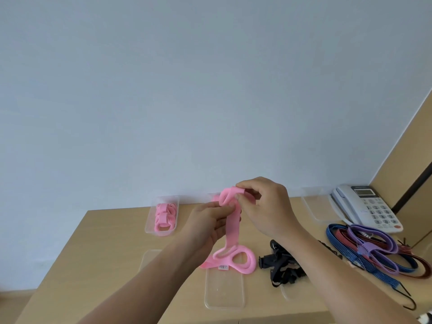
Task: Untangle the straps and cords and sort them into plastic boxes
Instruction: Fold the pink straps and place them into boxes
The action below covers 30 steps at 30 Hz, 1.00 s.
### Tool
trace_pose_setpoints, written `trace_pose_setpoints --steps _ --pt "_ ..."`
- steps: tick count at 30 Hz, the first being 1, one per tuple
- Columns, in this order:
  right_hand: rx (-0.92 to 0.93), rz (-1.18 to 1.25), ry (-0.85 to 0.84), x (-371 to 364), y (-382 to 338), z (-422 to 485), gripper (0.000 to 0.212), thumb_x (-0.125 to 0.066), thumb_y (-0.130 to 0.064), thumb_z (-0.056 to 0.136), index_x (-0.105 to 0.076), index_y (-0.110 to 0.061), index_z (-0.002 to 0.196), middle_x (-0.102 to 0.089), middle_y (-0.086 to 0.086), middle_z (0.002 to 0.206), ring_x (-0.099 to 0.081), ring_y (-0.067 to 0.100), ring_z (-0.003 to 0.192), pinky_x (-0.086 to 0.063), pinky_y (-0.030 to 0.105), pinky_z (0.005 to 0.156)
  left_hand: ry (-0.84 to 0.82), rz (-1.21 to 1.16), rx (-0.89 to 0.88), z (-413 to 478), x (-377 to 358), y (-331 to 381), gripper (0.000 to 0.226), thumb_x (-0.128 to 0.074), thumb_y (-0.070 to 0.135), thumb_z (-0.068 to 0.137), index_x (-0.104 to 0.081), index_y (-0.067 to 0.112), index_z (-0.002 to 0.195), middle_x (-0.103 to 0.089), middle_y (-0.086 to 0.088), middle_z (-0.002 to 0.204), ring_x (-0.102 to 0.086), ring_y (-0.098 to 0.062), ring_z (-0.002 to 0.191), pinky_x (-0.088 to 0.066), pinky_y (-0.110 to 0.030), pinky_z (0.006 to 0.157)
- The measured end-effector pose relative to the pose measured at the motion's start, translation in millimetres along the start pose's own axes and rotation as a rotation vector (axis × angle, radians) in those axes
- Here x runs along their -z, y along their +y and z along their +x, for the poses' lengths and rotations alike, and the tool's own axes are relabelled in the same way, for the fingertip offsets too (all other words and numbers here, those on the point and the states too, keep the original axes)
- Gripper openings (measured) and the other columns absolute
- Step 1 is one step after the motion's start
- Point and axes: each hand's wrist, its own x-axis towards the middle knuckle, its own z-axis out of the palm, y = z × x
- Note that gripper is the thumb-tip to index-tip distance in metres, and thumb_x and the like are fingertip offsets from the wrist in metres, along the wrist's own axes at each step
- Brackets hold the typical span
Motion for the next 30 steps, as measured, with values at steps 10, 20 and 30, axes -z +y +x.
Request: trace_pose_setpoints --steps 10,20,30 --pt "-0.030 0.003 0.040 -2.1 8.3 -15.3 0.015 -0.076 -0.007 0.084 -0.077 -0.019 0.092 -0.071 -0.007 0.085 -0.064 0.009 0.077 -0.051 0.027 0.071 0.056 0.013 0.083 -4.3 -7.4 -2.3 0.026 -0.072 0.032 0.095 -0.081 0.009 0.106 -0.080 -0.012 0.105 -0.076 -0.021 0.092 -0.061 -0.033 0.081" --pt "0.253 -0.100 0.169 -8.4 11.6 -25.5 0.017 -0.078 0.010 0.077 -0.075 -0.005 0.084 -0.068 0.004 0.088 -0.066 0.016 0.078 -0.054 0.025 0.070 -0.042 0.133 -0.053 -8.9 -4.4 3.1 0.025 -0.081 0.037 0.083 -0.084 0.015 0.095 -0.076 -0.022 0.112 -0.068 -0.026 0.095 -0.053 -0.049 0.103" --pt "0.090 -0.082 -0.024 -5.7 0.4 -21.7 0.023 -0.079 -0.012 0.084 -0.073 -0.018 0.105 -0.070 -0.010 0.101 -0.060 0.009 0.095 -0.045 0.020 0.087 -0.074 0.209 -0.118 -0.4 17.0 7.2 0.019 -0.070 0.002 0.093 -0.082 0.010 0.106 -0.078 -0.015 0.111 -0.072 -0.027 0.104 -0.058 -0.041 0.097"
